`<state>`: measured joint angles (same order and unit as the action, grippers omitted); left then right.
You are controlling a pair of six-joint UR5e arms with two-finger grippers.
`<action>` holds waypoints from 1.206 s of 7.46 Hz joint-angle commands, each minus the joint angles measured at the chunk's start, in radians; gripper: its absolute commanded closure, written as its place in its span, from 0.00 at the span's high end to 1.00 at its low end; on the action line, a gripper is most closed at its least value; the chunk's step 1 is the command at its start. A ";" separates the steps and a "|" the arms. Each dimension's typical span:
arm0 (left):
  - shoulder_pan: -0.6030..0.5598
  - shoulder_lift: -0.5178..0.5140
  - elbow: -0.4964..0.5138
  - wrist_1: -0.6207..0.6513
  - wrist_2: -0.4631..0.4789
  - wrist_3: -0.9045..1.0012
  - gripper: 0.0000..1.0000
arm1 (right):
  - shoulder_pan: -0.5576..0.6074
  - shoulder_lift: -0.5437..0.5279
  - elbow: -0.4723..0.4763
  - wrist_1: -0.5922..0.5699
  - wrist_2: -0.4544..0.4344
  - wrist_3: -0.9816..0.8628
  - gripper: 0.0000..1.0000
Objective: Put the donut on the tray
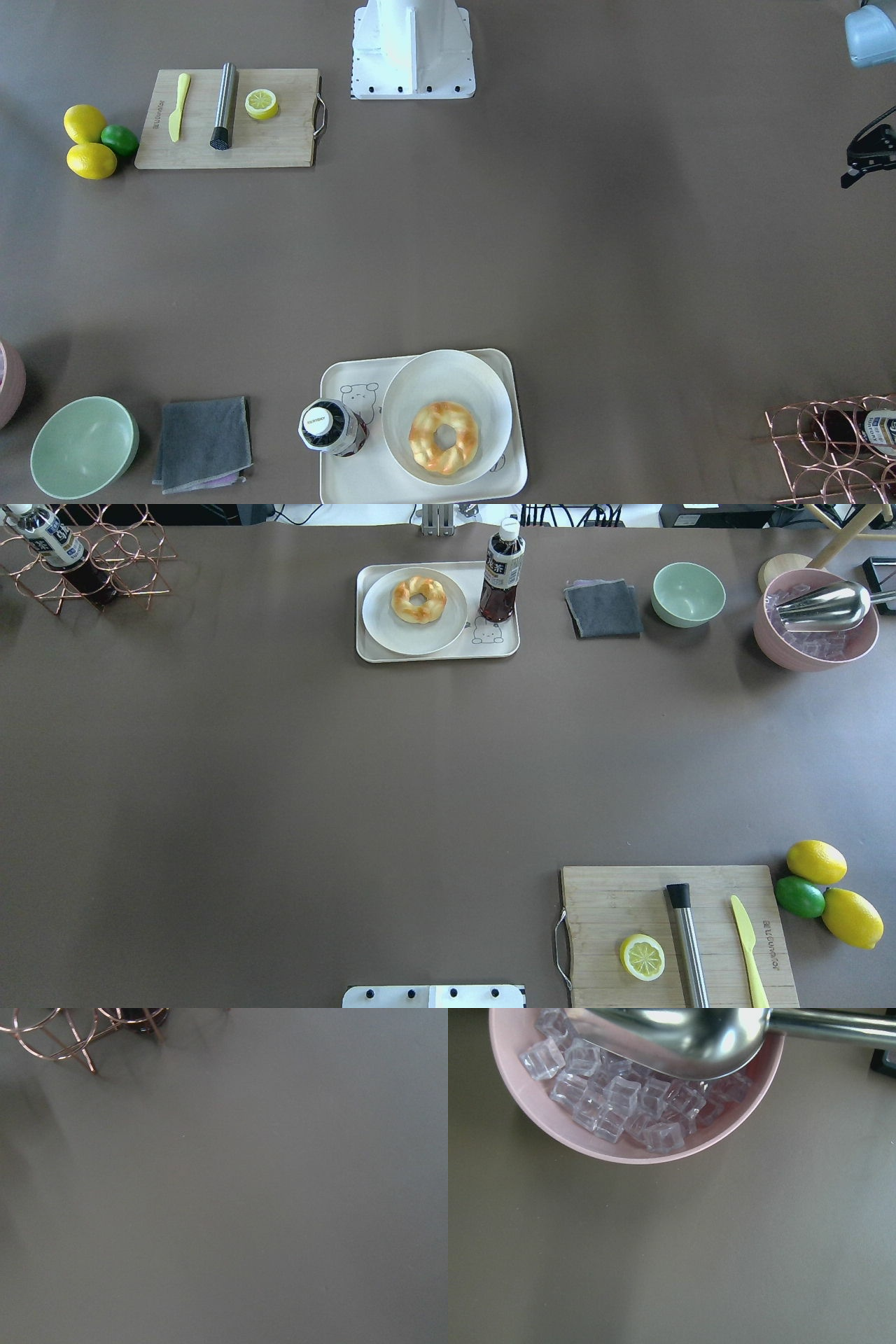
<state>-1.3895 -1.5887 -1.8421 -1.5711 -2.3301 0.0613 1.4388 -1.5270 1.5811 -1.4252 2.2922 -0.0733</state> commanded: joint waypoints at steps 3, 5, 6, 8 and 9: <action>-0.066 0.084 0.040 -0.108 -0.061 0.054 0.97 | 0.026 0.001 0.000 0.000 0.018 -0.014 1.00; -0.088 0.099 0.027 -0.127 -0.067 0.054 0.97 | 0.028 0.005 -0.003 0.000 0.019 -0.014 1.00; -0.089 0.099 0.032 -0.141 -0.058 0.054 0.97 | 0.028 0.005 0.000 0.000 0.019 -0.014 1.00; -0.089 0.102 0.035 -0.149 -0.058 0.052 0.97 | 0.029 0.024 -0.004 -0.003 0.019 -0.013 1.00; -0.089 0.102 0.038 -0.147 -0.057 0.049 0.97 | 0.034 0.024 0.002 -0.003 0.027 -0.013 1.00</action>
<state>-1.4780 -1.4873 -1.8084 -1.7165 -2.3888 0.1141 1.4677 -1.5095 1.5794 -1.4271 2.3121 -0.0862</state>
